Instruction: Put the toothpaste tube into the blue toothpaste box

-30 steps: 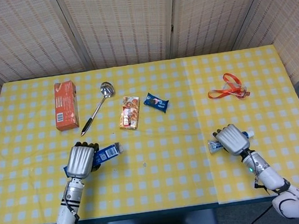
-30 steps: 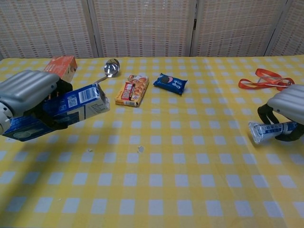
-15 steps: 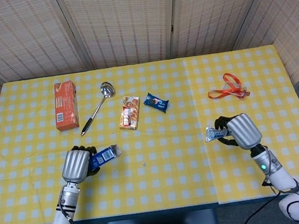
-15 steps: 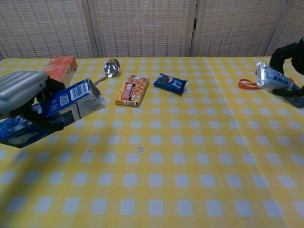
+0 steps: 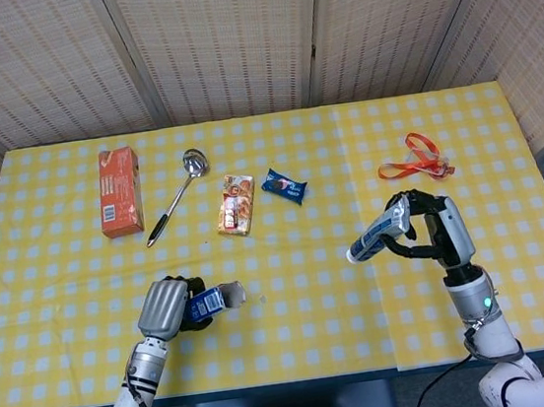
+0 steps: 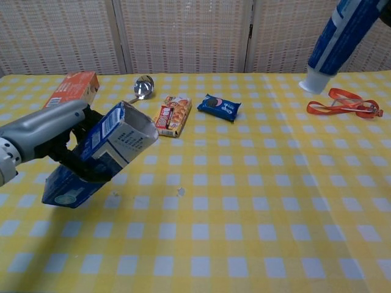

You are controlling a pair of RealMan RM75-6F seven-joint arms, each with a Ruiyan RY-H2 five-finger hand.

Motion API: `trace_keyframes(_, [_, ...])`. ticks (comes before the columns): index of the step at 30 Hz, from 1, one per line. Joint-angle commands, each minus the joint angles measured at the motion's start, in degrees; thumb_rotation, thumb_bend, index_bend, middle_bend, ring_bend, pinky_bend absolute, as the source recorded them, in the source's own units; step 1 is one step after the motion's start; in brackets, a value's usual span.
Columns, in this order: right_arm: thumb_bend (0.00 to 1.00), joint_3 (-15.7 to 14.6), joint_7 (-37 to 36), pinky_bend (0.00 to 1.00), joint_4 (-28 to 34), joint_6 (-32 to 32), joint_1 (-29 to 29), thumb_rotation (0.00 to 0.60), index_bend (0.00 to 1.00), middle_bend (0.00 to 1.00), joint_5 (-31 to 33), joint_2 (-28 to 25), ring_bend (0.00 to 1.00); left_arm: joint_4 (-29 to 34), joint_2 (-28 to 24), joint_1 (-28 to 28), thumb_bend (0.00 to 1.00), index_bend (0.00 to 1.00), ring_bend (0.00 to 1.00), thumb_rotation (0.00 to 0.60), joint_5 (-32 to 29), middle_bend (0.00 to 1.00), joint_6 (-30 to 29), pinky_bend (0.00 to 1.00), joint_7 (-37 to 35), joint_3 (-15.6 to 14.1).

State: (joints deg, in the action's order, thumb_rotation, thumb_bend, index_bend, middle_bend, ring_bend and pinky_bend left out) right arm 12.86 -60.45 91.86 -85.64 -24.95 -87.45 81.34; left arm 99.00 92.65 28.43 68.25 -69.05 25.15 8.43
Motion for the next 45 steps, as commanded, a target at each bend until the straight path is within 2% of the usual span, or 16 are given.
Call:
trace_keyframes(1, [0.62, 2.7, -7.8, 0.87, 4.4, 0.1, -0.5, 0.600, 0.78, 0.66, 2.4, 2.8, 0.82, 0.6, 1.6, 0.8, 0.13, 0.66, 0.56, 0.600, -0.6, 0.67, 0.8, 0.51, -0.4, 0.4])
trace_keyframes(10, [0.62, 2.8, -12.0, 0.87, 4.3, 4.7, -3.0, 0.600, 0.78, 0.66, 3.2, 7.6, 0.82, 1.3, 5.0, 3.7, 0.13, 0.66, 0.57, 0.600, -4.2, 0.67, 4.4, 0.53, -2.4, 2.7])
trace_keyframes(16, [0.62, 2.7, -13.9, 0.87, 4.1, 8.2, -4.1, 0.600, 0.78, 0.66, 3.8, 8.0, 0.82, 2.0, 5.0, 5.6, 0.13, 0.66, 0.57, 0.600, -5.6, 0.67, 6.0, 0.55, -4.3, 5.0])
trace_keyframes(20, [0.62, 2.4, -17.7, 0.87, 5.0, 11.5, -4.8, 0.600, 0.78, 0.66, 4.1, 7.3, 0.82, 2.5, 5.2, 6.5, 0.13, 0.66, 0.57, 0.600, -5.0, 0.67, 6.2, 0.56, -6.0, 5.9])
trace_keyframes(33, [0.62, 1.4, -22.2, 0.87, 5.2, 15.1, -5.4, 0.600, 0.78, 0.66, 3.1, 6.1, 0.82, 1.3, 5.5, 8.1, 0.13, 0.66, 0.57, 0.600, -5.1, 0.67, 6.6, 0.56, -8.7, 6.1])
trace_keyframes(45, [0.62, 1.8, -16.9, 0.87, 2.0, 14.6, -5.6, 0.600, 0.78, 0.66, 2.8, 6.0, 0.82, 1.0, 5.0, 8.1, 0.13, 0.66, 0.57, 0.600, -4.2, 0.67, 5.3, 0.56, -9.2, 5.0])
